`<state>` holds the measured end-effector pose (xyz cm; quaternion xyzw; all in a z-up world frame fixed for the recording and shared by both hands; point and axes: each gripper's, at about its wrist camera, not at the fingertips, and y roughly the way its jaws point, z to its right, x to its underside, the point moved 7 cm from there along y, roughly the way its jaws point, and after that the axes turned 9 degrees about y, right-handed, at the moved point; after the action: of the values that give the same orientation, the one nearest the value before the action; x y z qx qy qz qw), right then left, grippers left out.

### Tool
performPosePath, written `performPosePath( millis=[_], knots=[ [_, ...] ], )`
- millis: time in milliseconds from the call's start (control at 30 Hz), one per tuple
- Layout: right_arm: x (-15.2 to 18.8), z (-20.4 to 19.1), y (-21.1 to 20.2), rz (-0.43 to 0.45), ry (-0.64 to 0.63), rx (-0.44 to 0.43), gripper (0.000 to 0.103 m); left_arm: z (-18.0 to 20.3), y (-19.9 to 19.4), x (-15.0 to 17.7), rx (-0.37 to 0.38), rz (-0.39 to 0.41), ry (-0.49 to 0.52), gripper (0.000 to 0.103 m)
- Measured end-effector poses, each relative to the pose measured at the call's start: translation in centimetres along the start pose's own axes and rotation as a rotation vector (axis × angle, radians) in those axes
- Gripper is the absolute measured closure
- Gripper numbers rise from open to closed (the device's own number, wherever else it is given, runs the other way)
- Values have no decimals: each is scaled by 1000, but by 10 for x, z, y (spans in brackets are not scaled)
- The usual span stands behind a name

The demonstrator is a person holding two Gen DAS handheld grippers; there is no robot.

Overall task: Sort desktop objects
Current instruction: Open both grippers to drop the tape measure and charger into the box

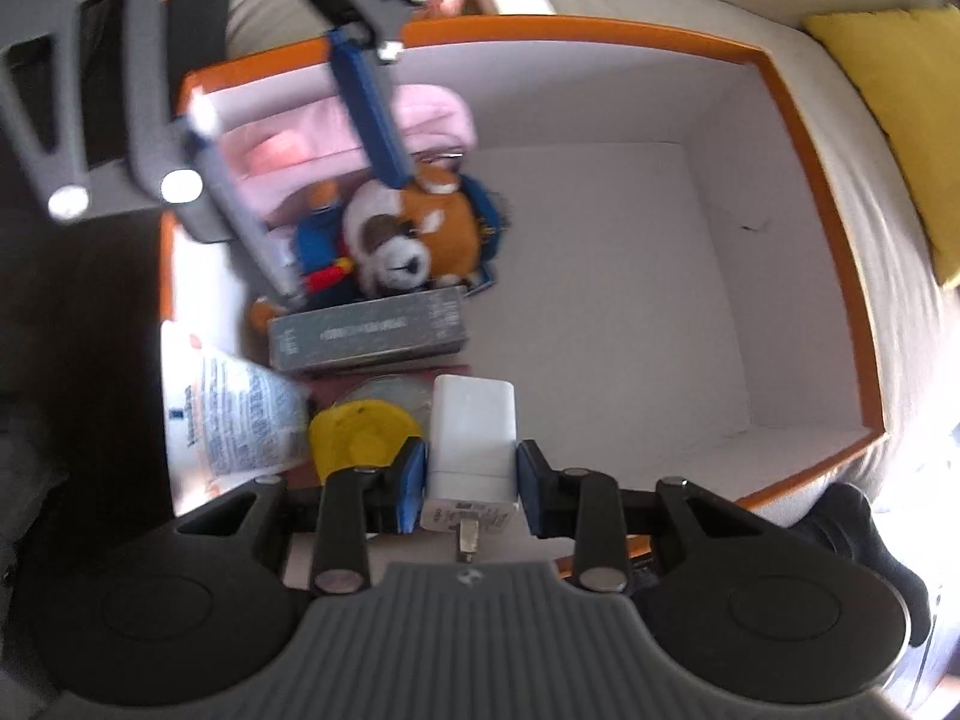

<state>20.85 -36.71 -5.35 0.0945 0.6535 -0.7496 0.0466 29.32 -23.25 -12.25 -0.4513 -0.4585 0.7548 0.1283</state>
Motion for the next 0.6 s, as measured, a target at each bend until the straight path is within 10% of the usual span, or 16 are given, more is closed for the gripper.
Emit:
performPosePath(
  millis=[600],
  knots=[
    [-11, -12, 1, -48, -86, -95, 68, -11, -13, 14, -4, 35, -50, 43]
  ],
)
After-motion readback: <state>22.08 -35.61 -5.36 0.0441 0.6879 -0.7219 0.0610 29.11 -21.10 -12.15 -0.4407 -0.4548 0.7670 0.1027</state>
